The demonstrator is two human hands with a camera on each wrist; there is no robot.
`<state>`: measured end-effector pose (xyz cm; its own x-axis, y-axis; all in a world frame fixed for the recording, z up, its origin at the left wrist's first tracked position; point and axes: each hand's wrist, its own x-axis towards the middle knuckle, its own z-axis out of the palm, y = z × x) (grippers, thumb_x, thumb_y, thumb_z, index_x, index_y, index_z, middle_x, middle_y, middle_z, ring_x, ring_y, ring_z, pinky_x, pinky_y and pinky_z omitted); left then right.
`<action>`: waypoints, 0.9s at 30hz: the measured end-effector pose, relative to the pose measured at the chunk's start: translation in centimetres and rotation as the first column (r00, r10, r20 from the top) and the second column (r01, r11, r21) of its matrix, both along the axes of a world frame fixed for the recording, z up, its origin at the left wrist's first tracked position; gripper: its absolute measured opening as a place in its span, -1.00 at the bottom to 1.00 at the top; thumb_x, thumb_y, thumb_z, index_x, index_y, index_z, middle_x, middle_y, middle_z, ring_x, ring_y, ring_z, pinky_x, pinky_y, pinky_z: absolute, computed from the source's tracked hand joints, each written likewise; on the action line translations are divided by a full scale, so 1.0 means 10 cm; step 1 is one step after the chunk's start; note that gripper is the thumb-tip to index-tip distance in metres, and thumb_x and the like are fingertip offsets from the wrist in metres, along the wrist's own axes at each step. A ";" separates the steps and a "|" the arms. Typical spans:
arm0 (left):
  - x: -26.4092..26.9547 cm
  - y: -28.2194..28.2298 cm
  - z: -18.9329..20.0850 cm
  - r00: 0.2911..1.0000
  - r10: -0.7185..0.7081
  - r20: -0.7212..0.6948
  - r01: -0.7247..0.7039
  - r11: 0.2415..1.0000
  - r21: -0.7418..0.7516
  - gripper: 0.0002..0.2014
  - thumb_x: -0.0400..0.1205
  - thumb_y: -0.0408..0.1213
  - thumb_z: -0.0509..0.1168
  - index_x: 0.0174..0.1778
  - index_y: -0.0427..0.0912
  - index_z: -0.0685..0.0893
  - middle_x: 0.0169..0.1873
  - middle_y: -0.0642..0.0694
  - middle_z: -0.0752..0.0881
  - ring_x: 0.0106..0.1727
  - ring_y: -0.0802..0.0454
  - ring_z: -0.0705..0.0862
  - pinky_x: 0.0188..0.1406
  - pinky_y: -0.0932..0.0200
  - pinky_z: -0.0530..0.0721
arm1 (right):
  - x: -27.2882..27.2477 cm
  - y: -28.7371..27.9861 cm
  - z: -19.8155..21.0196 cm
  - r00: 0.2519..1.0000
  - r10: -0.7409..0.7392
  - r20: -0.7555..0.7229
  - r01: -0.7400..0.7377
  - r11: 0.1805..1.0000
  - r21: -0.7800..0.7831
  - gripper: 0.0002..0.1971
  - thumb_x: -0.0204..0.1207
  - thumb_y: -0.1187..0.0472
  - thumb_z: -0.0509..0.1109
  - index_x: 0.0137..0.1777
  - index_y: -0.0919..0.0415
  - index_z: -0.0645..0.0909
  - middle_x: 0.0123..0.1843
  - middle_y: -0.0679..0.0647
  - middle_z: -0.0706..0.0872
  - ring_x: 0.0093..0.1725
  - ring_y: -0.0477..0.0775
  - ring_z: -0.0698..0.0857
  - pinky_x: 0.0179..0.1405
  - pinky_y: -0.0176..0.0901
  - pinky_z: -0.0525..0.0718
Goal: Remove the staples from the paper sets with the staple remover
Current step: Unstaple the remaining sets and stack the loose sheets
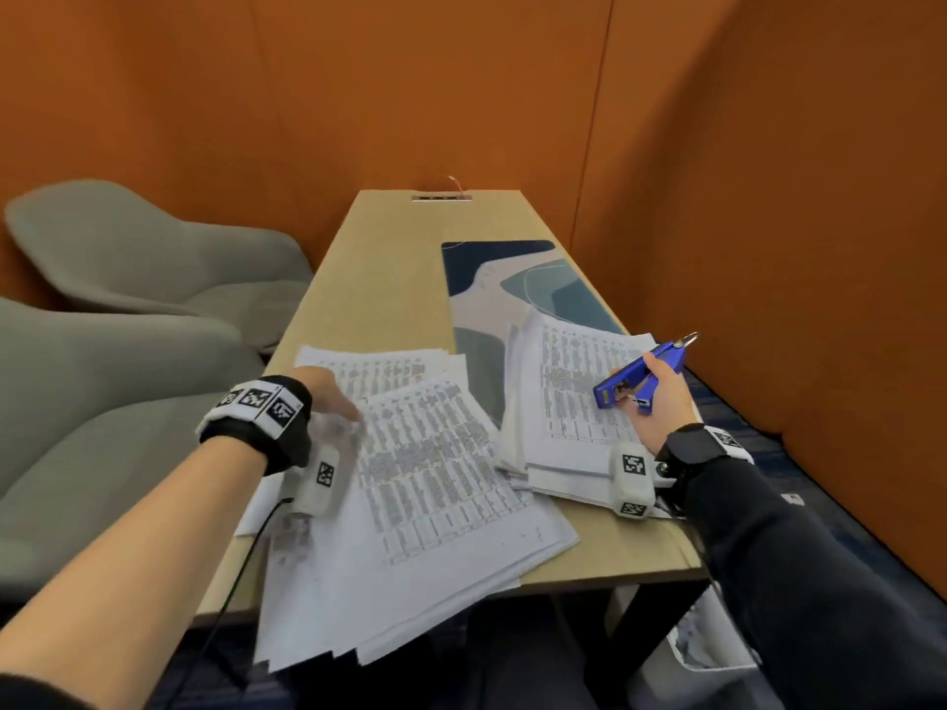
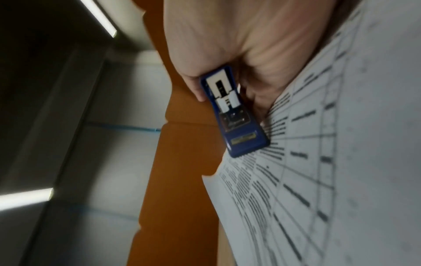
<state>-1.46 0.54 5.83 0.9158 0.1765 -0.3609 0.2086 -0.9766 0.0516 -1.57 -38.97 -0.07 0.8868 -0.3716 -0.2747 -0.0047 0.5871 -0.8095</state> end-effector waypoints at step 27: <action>-0.51 0.71 -0.35 0.906 0.317 -0.280 -0.352 0.200 -0.914 -0.54 0.34 -0.37 0.40 0.20 -0.29 0.68 0.06 -0.33 0.78 0.02 -0.27 0.78 0.17 -0.26 0.69 | -0.41 2.32 0.55 0.369 0.593 -0.716 -0.412 -0.586 -0.698 -0.44 0.65 -0.01 0.27 0.57 -0.43 0.17 0.46 -0.05 0.51 0.21 0.15 0.63 0.31 0.13 0.61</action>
<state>-6.55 7.65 2.33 0.8521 -0.0090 -0.5233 0.5210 -0.0809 0.8497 -5.64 -15.79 5.48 0.7089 0.5922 -0.3832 0.4313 -0.7938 -0.4289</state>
